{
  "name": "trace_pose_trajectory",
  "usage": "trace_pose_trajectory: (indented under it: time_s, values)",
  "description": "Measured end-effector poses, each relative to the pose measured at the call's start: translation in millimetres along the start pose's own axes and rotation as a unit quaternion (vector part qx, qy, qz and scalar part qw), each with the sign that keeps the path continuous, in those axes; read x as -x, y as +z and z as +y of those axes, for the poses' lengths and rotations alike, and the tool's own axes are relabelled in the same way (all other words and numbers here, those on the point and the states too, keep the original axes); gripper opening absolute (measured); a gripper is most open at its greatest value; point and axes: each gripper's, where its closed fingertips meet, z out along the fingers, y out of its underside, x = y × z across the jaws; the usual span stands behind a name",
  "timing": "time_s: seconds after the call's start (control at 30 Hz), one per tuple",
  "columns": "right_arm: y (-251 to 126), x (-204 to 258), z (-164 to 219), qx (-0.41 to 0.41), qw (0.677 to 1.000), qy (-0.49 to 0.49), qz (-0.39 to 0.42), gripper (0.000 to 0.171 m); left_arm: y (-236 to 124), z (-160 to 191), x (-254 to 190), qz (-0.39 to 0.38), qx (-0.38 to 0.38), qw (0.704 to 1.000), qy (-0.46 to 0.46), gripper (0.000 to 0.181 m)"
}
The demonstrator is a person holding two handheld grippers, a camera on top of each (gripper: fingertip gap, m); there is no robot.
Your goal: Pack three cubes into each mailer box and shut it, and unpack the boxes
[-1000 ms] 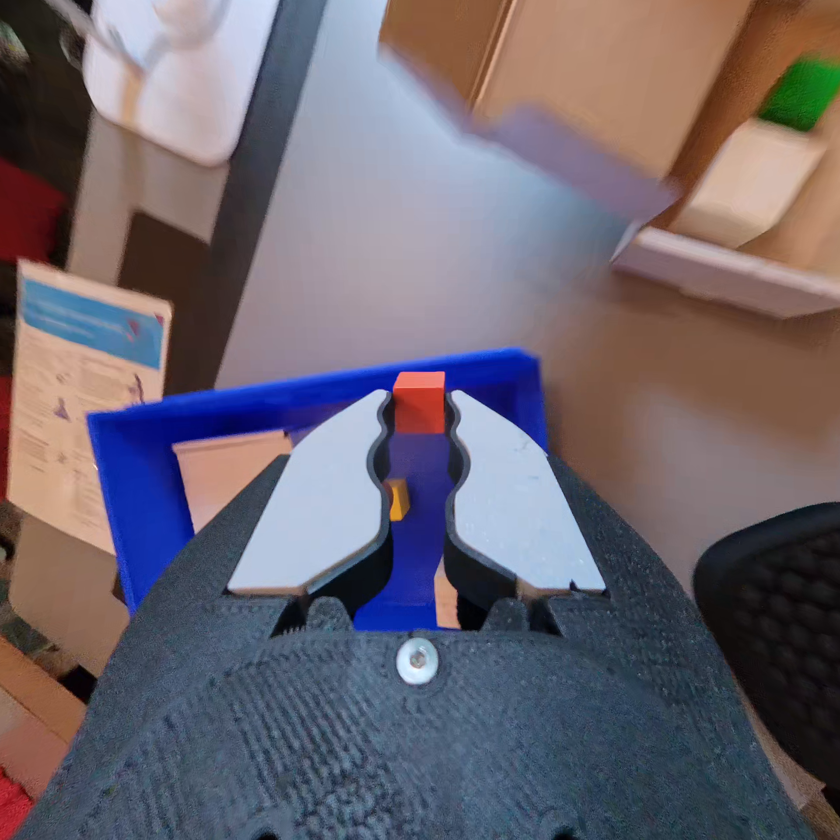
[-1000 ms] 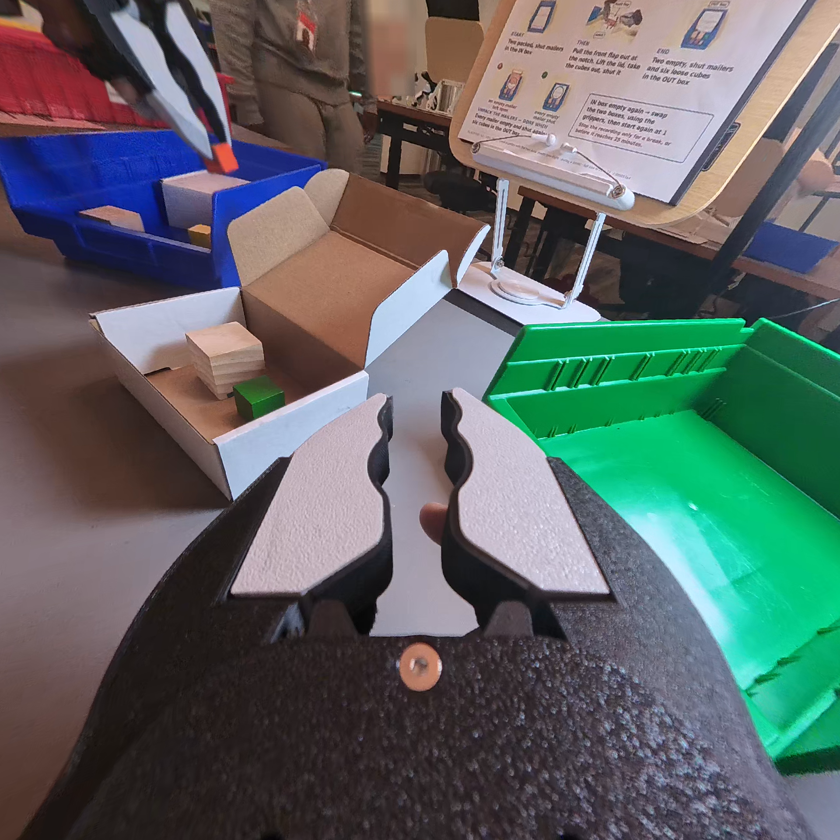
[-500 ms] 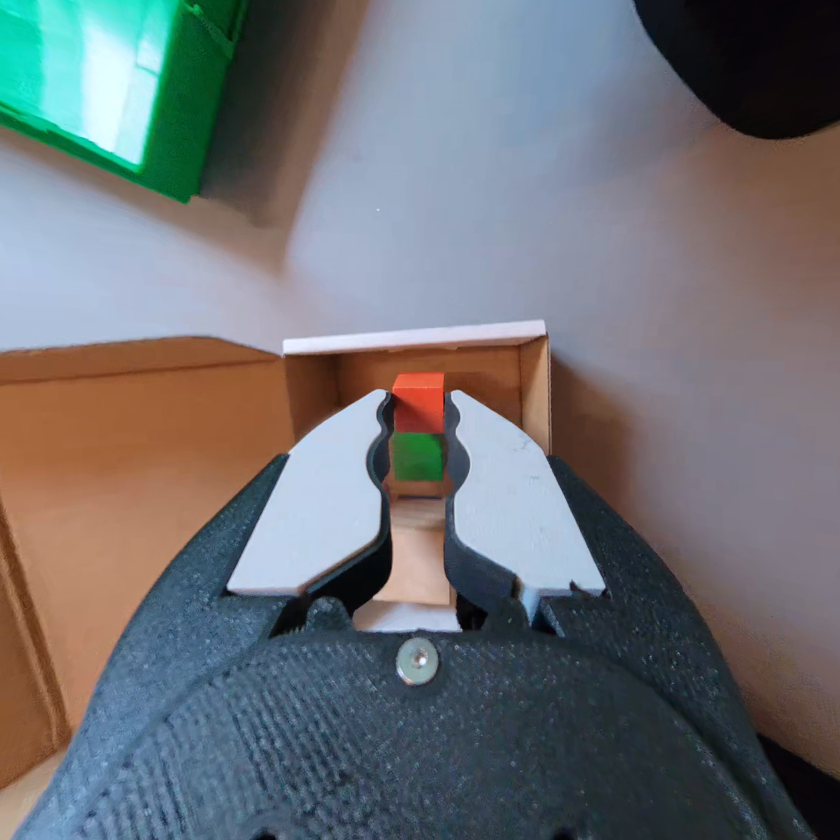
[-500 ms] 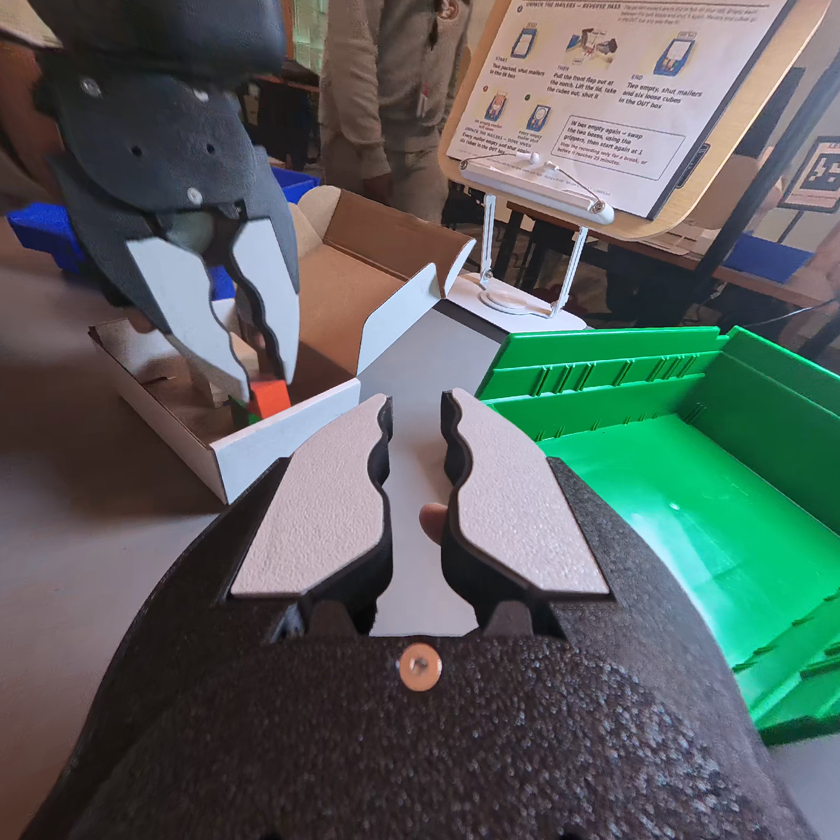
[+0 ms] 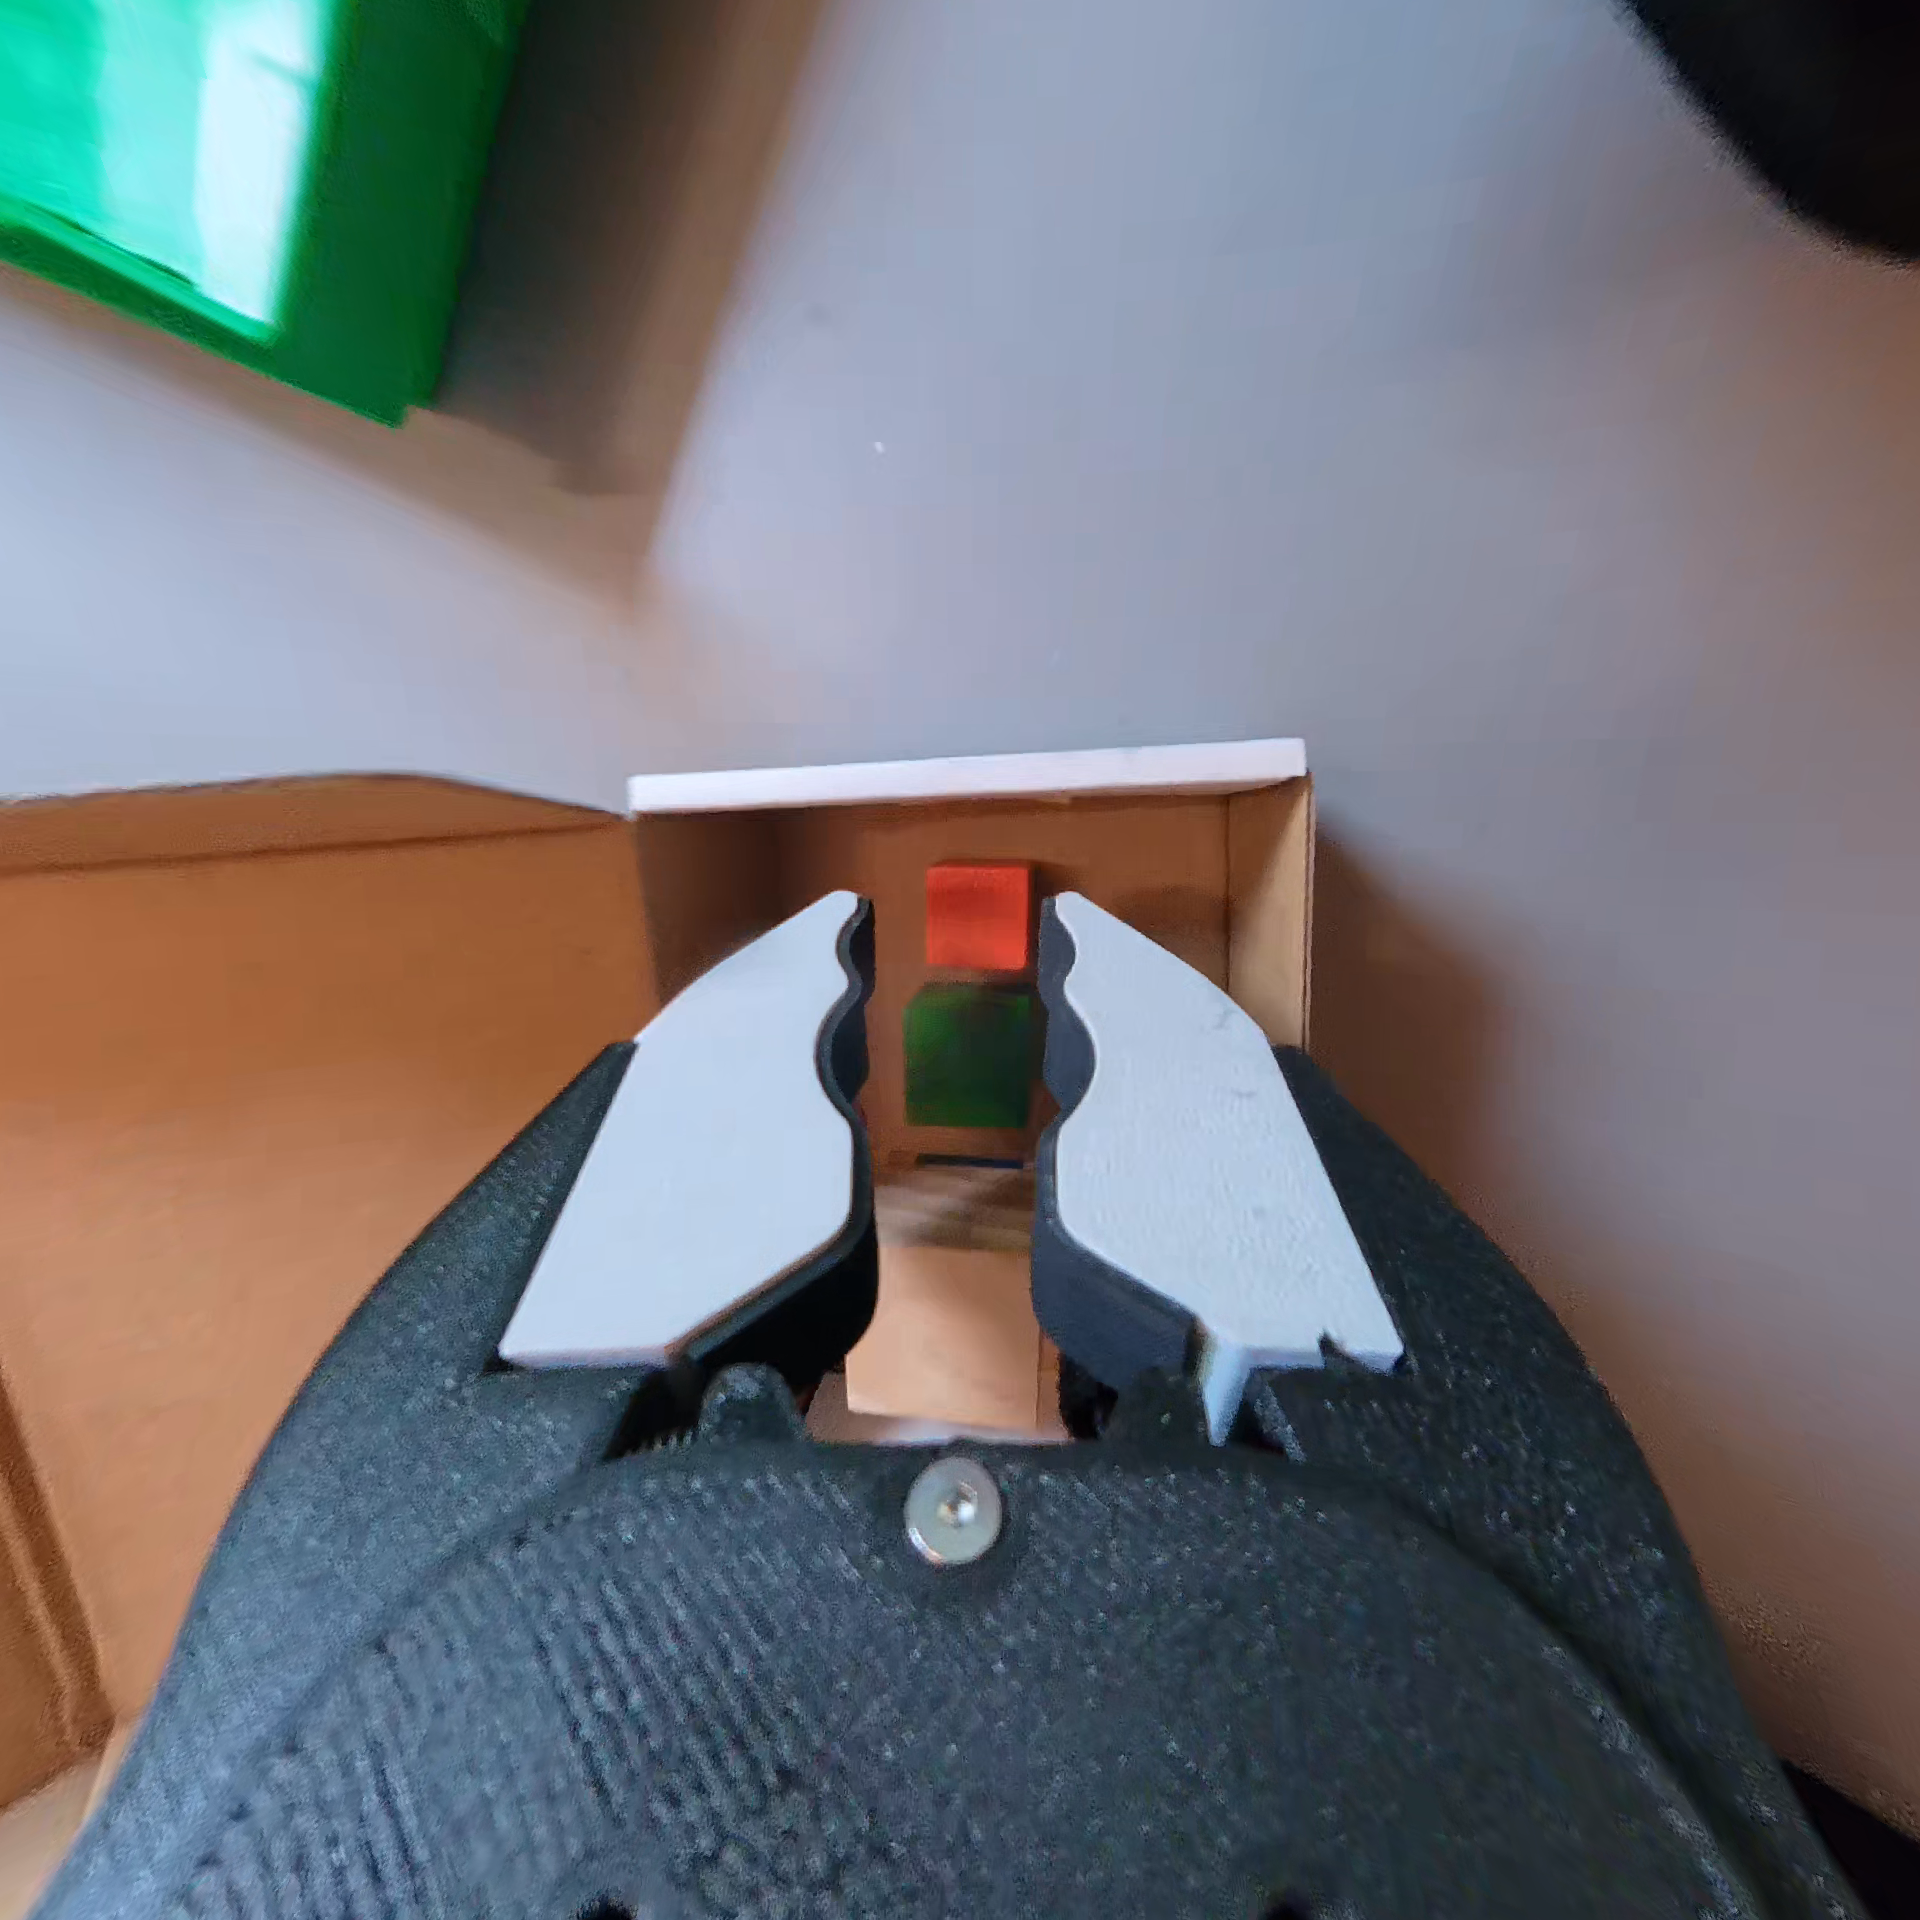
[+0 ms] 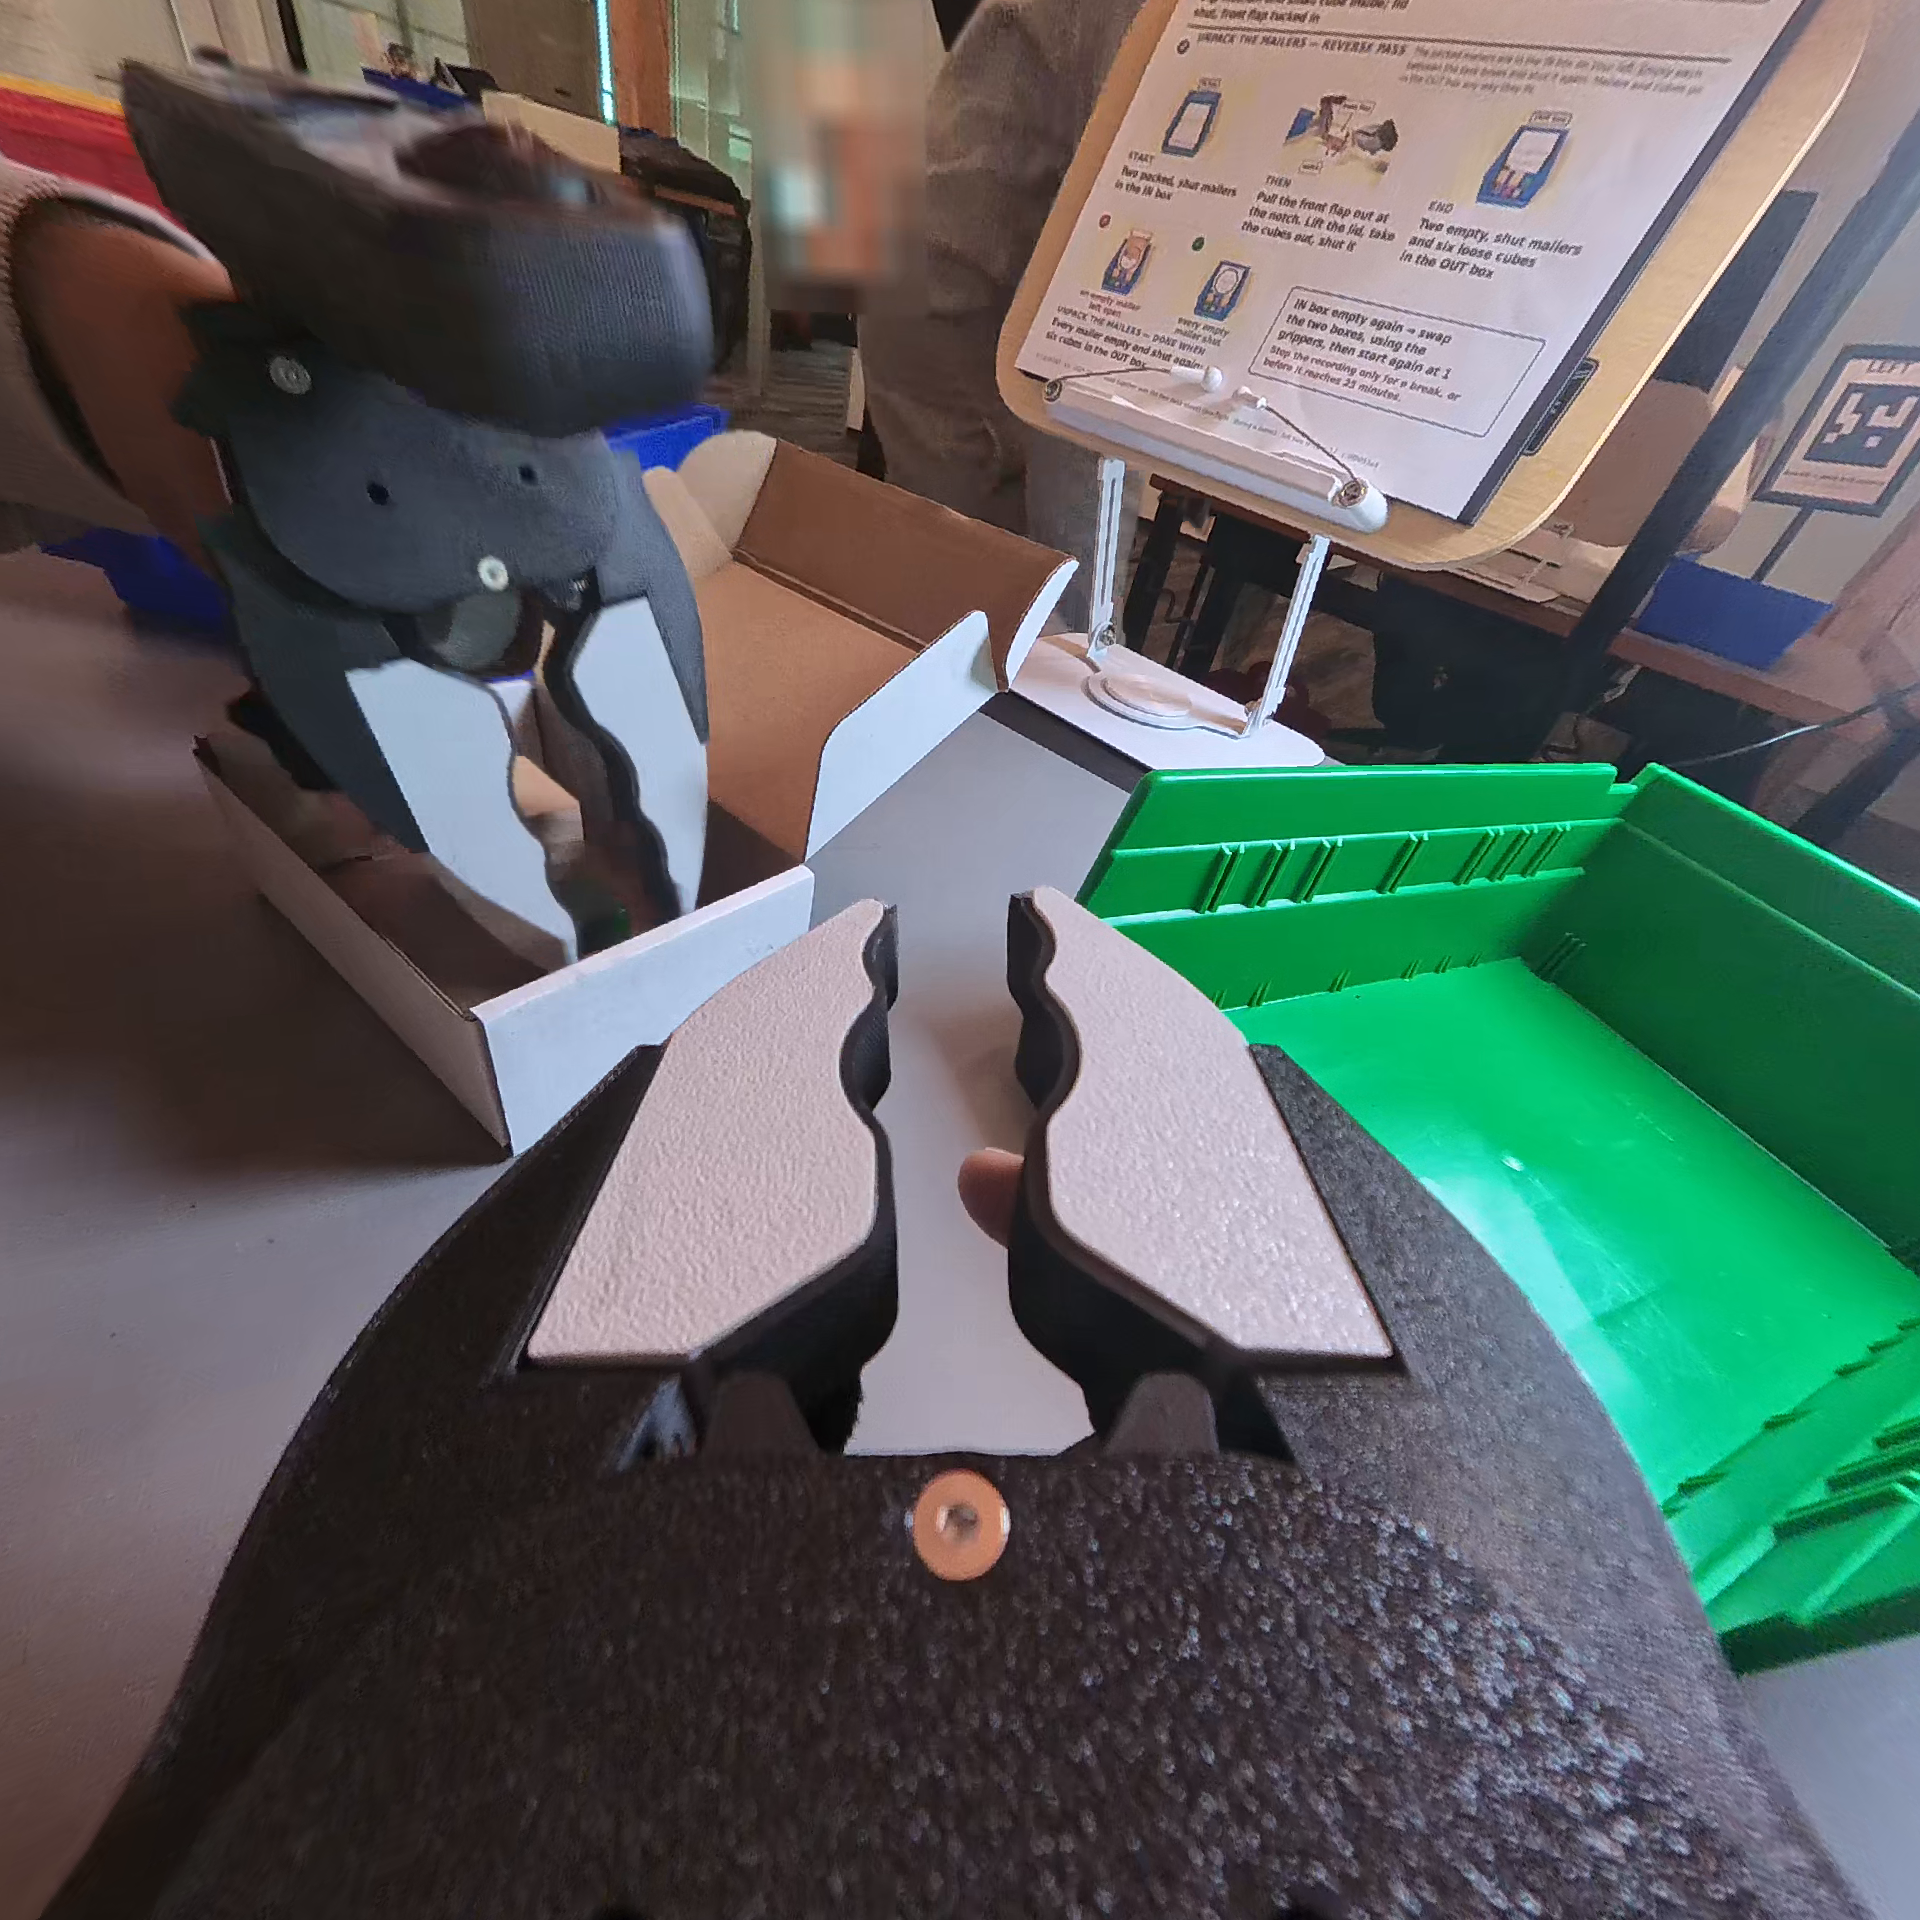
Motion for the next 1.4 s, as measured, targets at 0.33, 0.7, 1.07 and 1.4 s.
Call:
trace_pose_trajectory:
  time_s: [0.33,0.7,1.07,1.4]
  values:
    - [6.2,6.9,4.7,0.012,1.000,0.017,-0.015,0.020,-154.9,29.7,60.1,-0.183,-0.328,0.908,-0.184,0.033]
    - [73.2,14.6,-4.1,0.113,0.988,0.094,-0.047,0.035,-132.1,102.0,83.5,-0.181,-0.384,0.820,-0.384,0.043]
    - [110.6,25.0,0.3,0.171,0.980,0.078,-0.060,0.007,-105.5,78.6,95.3,-0.203,-0.326,0.848,-0.364,0.007]
    - [76.8,46.2,-4.7,0.088,0.994,-0.051,-0.046,0.008,-120.9,61.9,59.6,-0.215,-0.364,0.855,-0.300,0.005]
